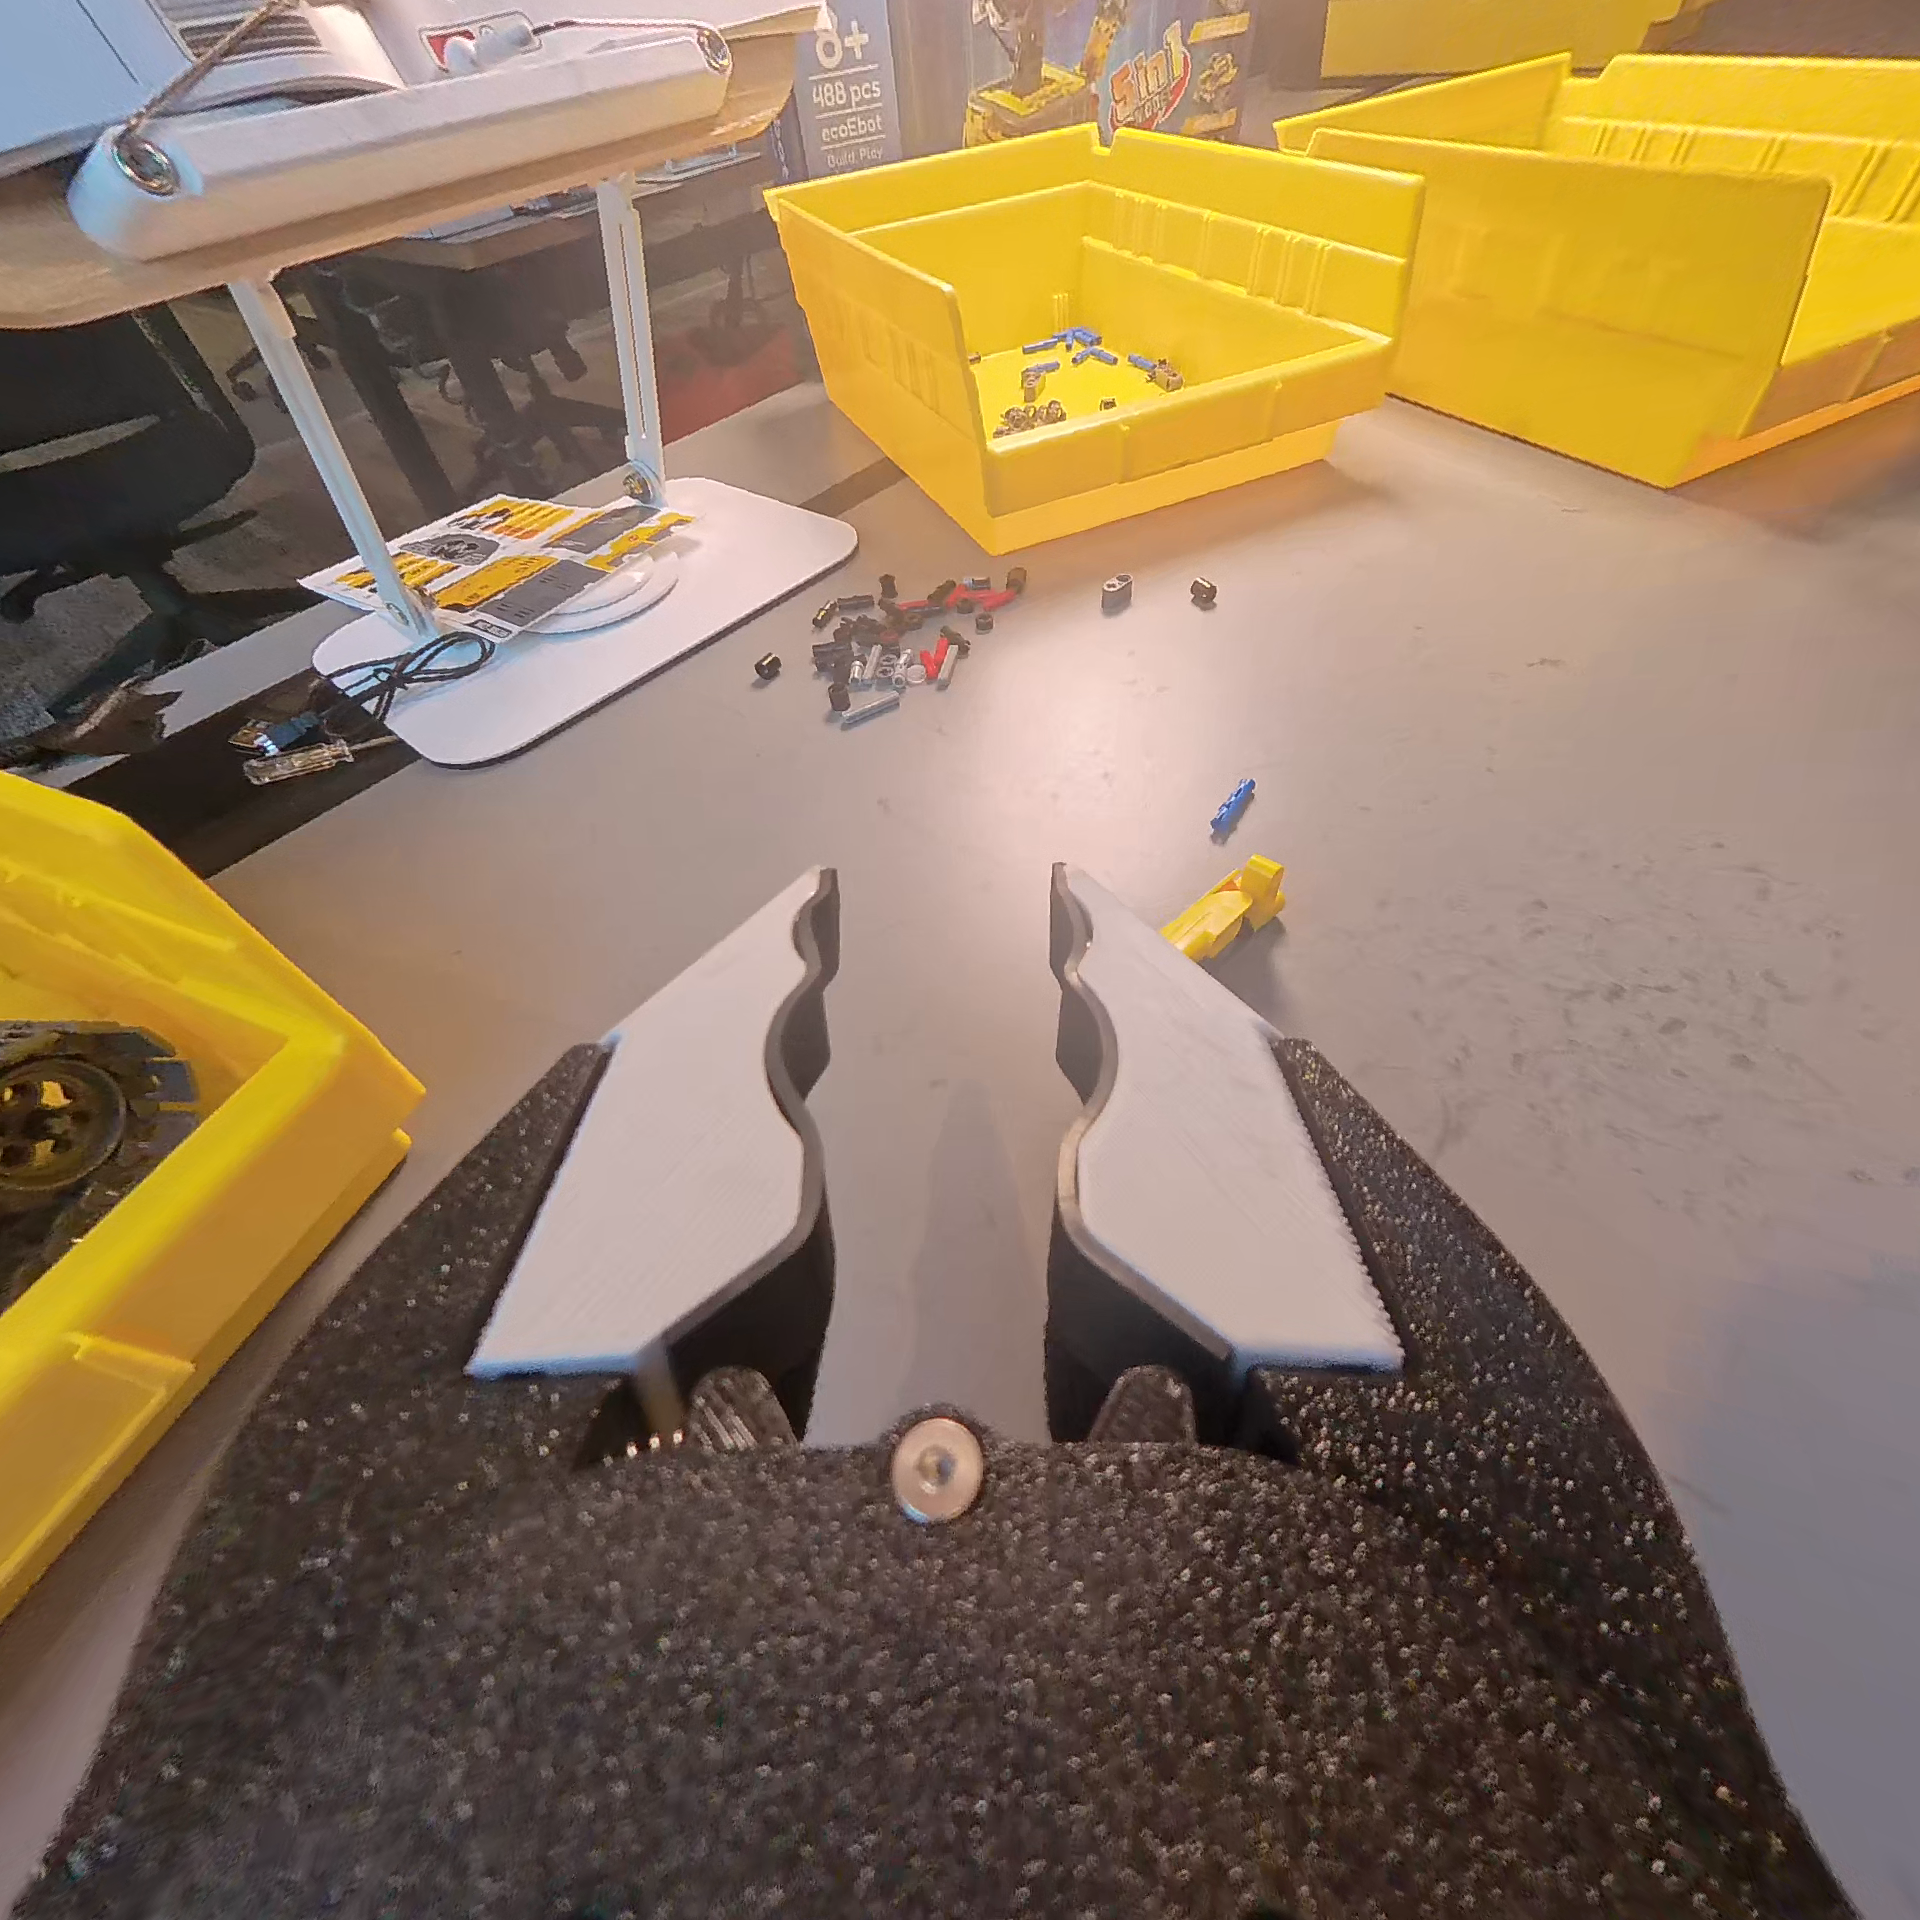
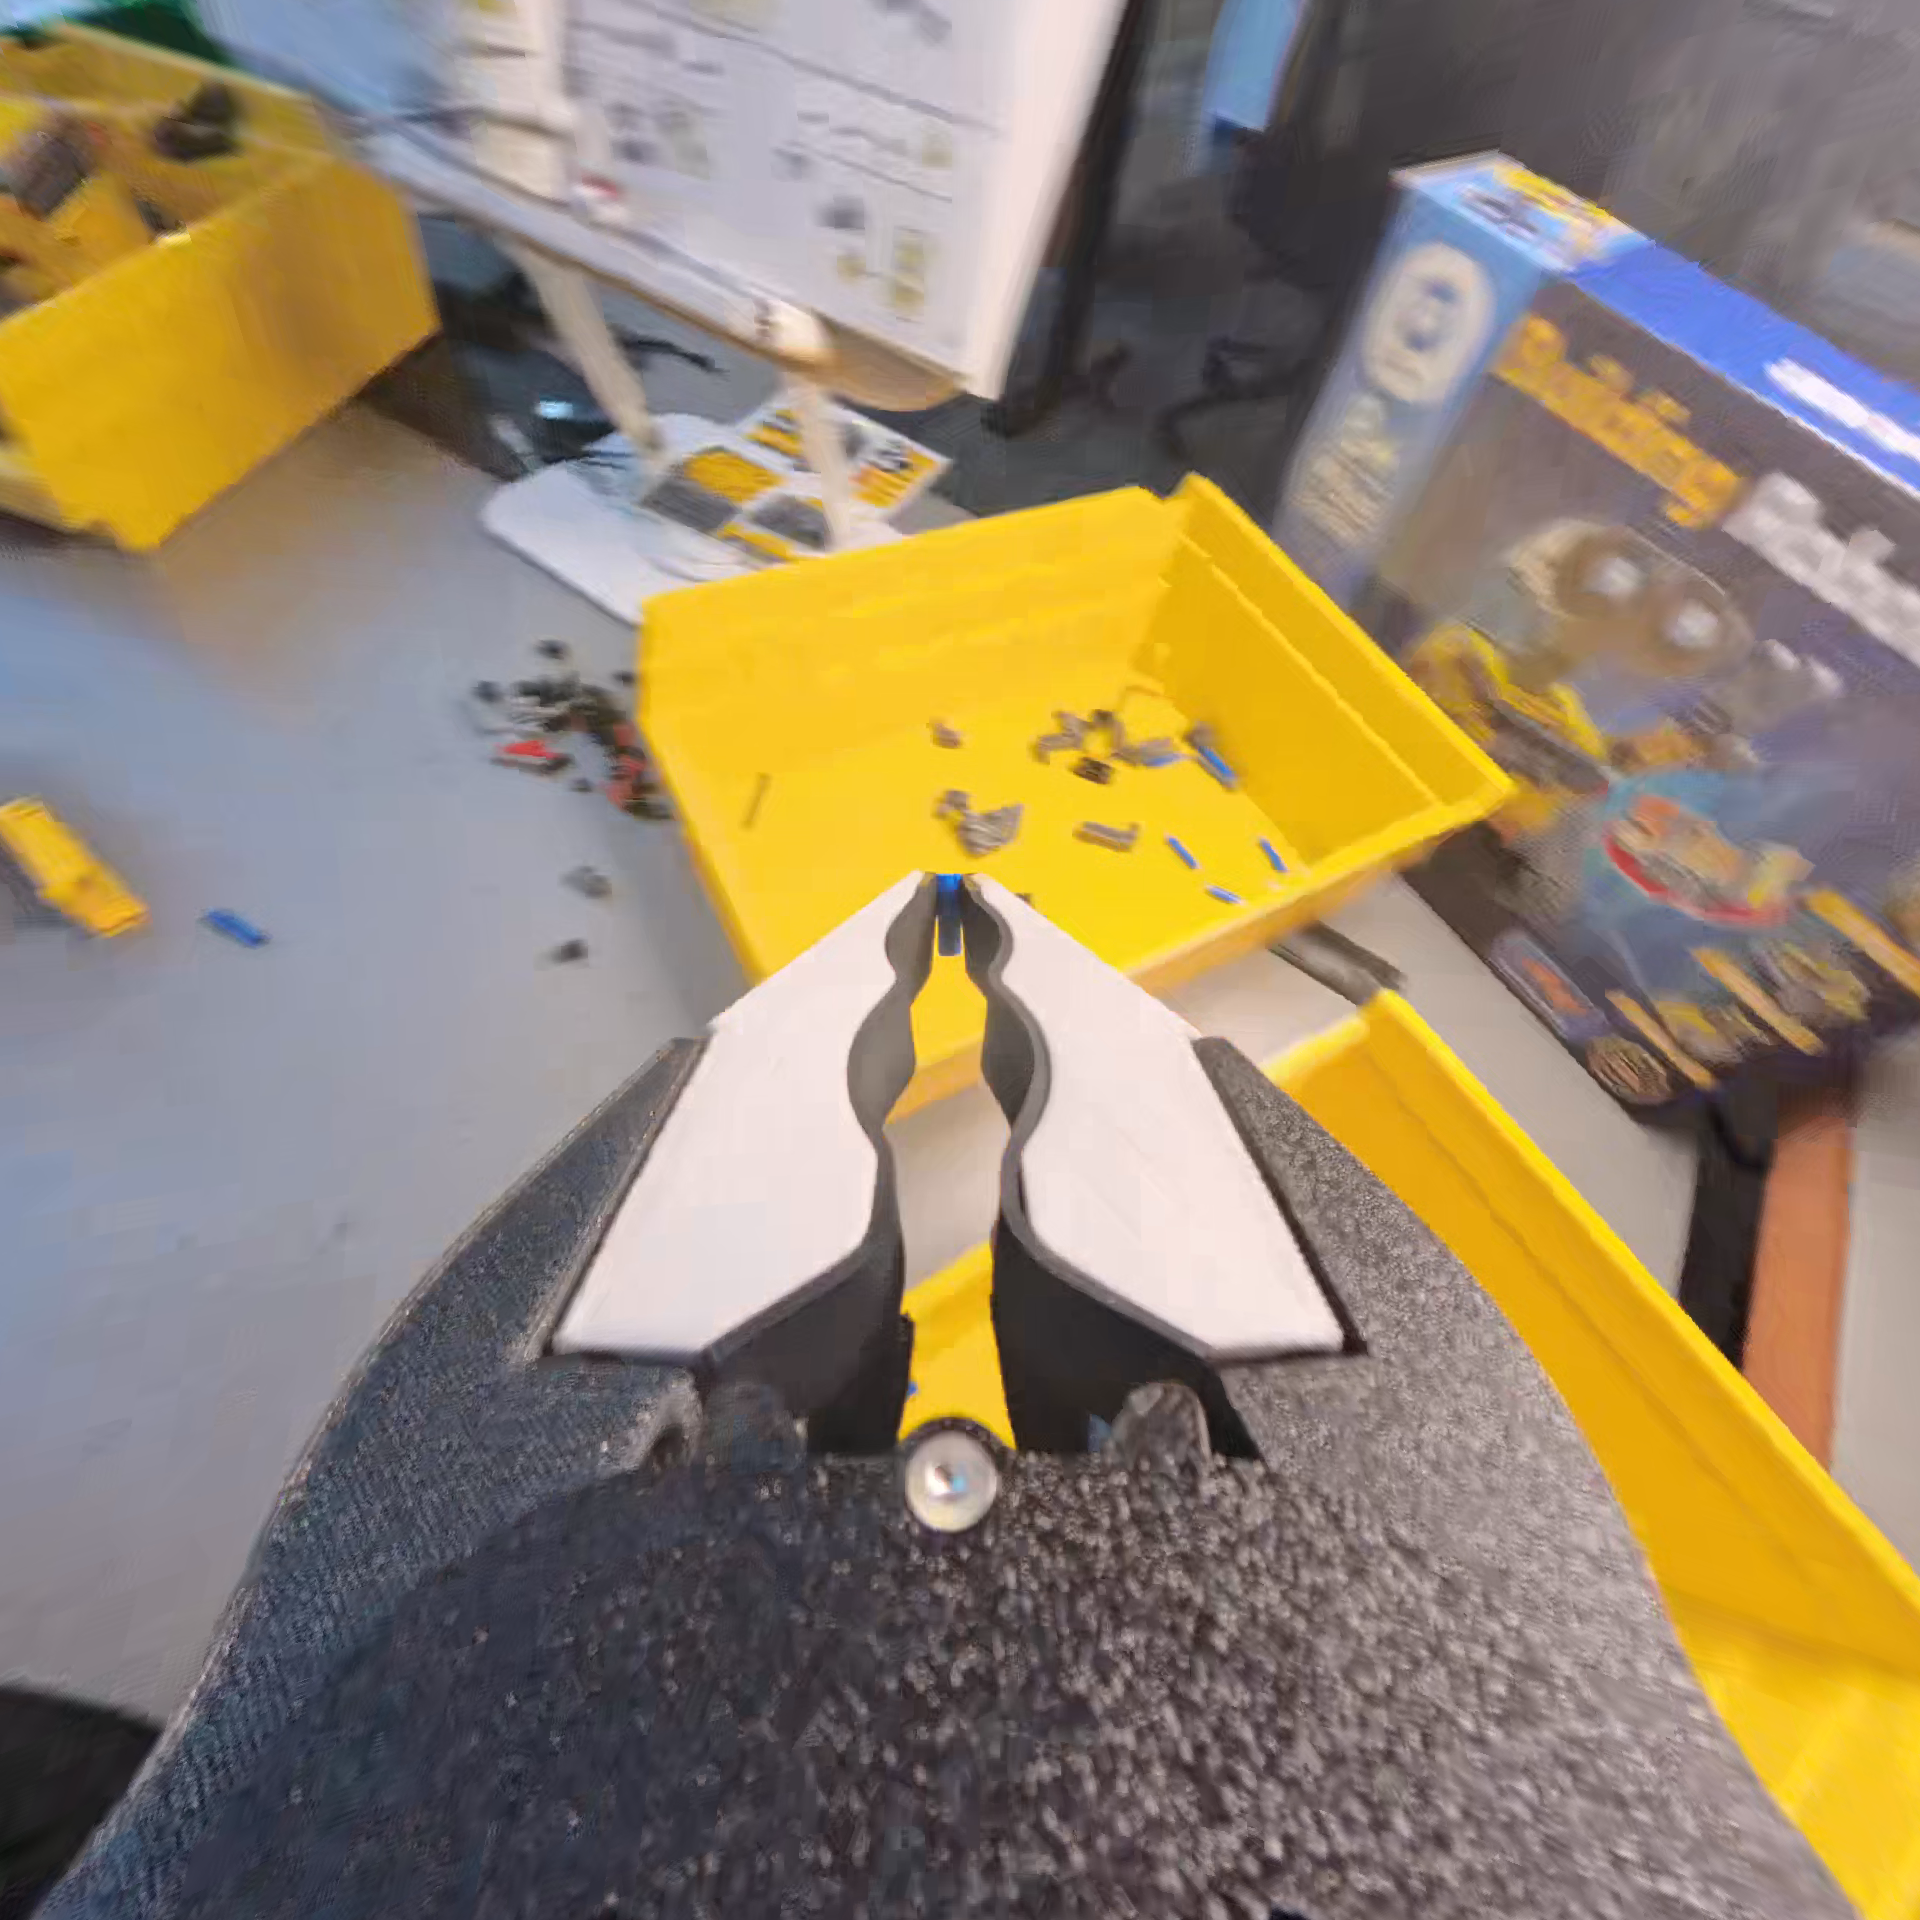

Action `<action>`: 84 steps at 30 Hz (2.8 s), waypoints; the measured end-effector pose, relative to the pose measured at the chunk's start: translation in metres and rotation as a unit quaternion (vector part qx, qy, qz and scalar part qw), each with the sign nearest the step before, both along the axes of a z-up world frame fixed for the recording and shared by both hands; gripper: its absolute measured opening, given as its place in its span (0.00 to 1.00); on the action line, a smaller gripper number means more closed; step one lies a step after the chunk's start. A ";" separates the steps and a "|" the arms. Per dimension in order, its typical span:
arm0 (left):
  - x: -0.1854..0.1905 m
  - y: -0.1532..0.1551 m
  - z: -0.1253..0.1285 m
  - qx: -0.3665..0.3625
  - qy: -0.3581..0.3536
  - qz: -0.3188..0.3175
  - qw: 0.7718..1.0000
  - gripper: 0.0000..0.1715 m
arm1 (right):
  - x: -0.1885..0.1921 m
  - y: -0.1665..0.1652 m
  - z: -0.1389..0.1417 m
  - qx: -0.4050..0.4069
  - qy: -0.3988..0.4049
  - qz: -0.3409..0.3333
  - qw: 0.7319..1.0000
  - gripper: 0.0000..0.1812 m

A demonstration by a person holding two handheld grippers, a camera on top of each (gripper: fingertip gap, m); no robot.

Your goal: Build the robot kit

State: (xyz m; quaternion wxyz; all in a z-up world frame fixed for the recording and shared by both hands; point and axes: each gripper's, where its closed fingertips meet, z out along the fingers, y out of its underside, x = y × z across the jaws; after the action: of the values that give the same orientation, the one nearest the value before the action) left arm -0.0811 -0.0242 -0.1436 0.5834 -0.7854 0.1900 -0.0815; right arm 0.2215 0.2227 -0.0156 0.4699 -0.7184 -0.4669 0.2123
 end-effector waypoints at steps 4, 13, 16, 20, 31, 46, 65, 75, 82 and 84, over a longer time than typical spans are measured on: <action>-0.001 -0.003 0.004 0.005 -0.001 -0.004 1.000 0.23 | -0.084 -0.099 -0.030 -0.002 -0.061 0.157 0.986 0.02; -0.001 -0.009 0.010 0.012 -0.006 -0.015 1.000 0.23 | -0.169 -0.182 -0.176 -0.112 -0.142 0.248 0.952 0.02; 0.001 -0.010 0.009 0.009 -0.003 -0.022 1.000 0.24 | -0.177 -0.187 -0.186 -0.118 -0.143 0.251 0.950 0.02; 0.004 -0.010 0.007 0.006 0.000 -0.027 1.000 0.24 | -0.176 -0.187 -0.192 -0.105 -0.164 0.251 0.948 0.02; 0.004 -0.010 0.006 0.005 0.001 -0.026 1.000 0.24 | -0.174 -0.182 -0.193 -0.083 -0.174 0.250 0.949 0.05; 0.006 -0.010 0.005 0.003 0.002 -0.029 1.000 0.24 | -0.128 0.030 -0.061 -0.013 -0.126 0.058 0.990 0.09; 0.002 -0.008 -0.002 -0.011 -0.006 -0.027 1.000 0.23 | -0.055 0.187 -0.144 -0.057 -0.454 -0.015 0.889 0.09; 0.002 -0.008 -0.003 -0.015 -0.009 -0.030 0.999 0.23 | -0.096 0.212 -0.152 -0.015 -0.383 -0.015 0.923 0.00; 0.000 -0.008 -0.002 -0.015 -0.016 -0.026 0.999 0.23 | -0.128 0.221 -0.171 -0.134 -0.279 -0.090 0.947 0.10; 0.000 -0.008 -0.002 -0.015 -0.015 -0.026 0.999 0.23 | -0.132 0.220 -0.179 -0.154 -0.268 -0.090 0.947 0.10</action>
State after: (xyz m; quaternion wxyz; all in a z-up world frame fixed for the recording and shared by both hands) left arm -0.0811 -0.0322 -0.1458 0.5720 -0.7876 0.2002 -0.1117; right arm 0.0893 0.4425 -0.1949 0.2284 -0.8513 -0.4708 0.0385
